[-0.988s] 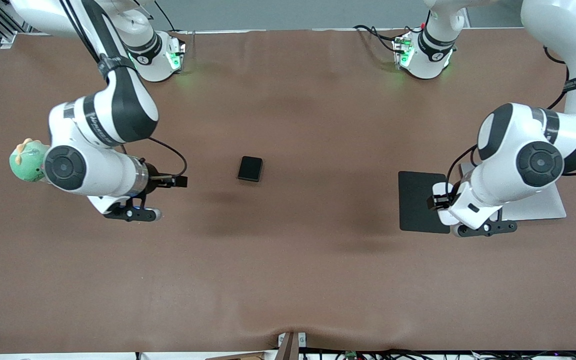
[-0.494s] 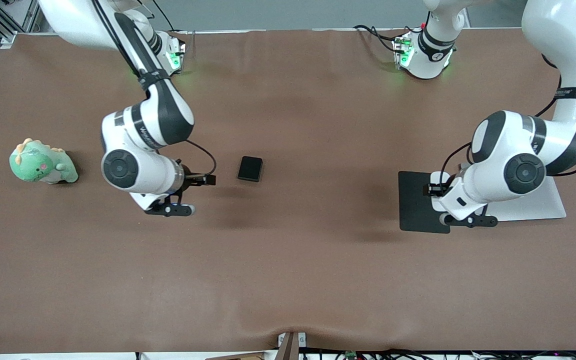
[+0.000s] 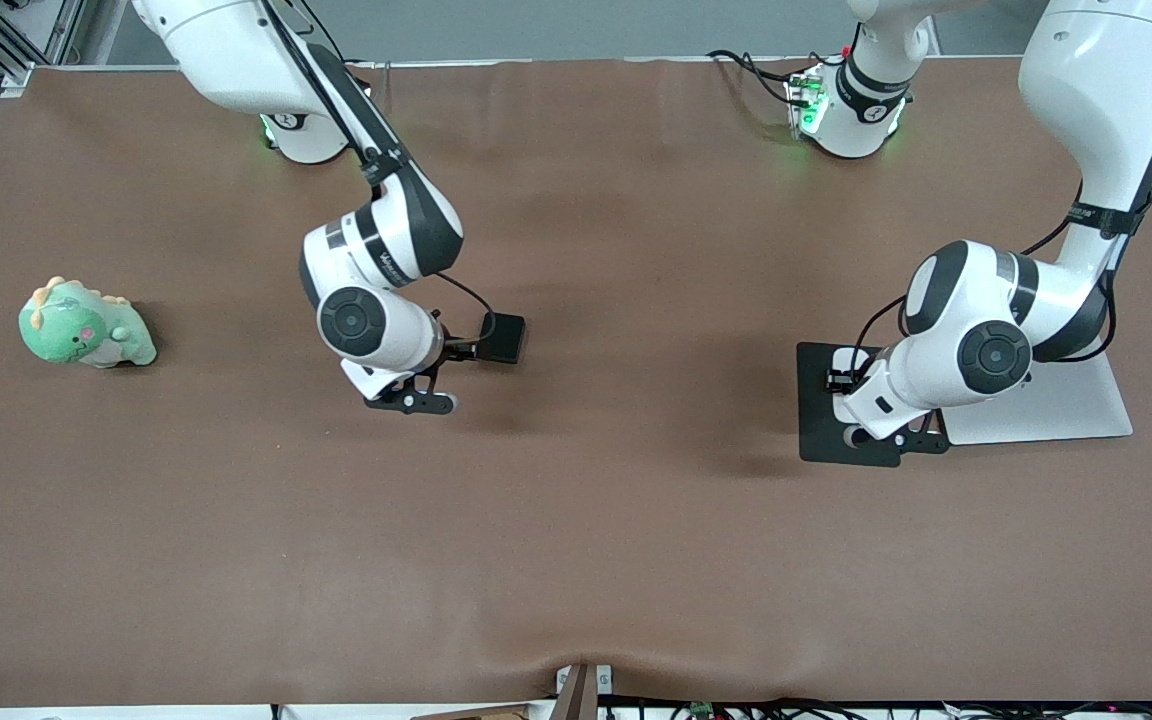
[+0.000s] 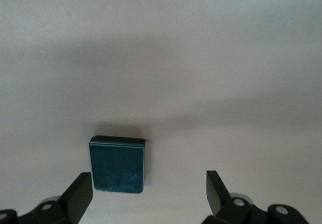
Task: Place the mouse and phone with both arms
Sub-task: 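Lower the mouse onto the pad while the right gripper grasps the phone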
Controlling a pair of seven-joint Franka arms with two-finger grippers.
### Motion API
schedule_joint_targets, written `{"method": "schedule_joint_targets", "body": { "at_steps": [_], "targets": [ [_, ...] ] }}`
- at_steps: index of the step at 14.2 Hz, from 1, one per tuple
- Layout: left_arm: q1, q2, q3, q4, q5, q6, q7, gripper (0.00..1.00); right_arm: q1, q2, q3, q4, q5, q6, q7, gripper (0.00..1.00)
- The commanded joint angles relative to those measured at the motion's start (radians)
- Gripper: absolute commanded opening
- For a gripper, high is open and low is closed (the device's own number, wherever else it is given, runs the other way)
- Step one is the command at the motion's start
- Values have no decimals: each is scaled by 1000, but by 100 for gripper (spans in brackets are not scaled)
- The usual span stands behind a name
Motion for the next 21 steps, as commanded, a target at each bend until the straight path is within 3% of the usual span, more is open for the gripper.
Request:
{"method": "schedule_joint_targets", "body": {
  "at_steps": [1,5,7,11,21],
  "targets": [
    [-5,14,20,12,17,7,27,0,28,-8,-9,-80,33,88,47,100],
    [-120,7,171,-1,9,10,96,0,79,9,-9,-136,88,226,89,100],
    [-128,7,174,-24,8,26,102,0,102,11,-9,-135,103,231,116,100],
    [-149,5,197,-115,6,183,101,0,143,43,-9,-138,111,275,146,100],
    [-154,73,231,-103,14,290,85,0,179,75,-12,-179,109,360,159,100]
  ]
}}
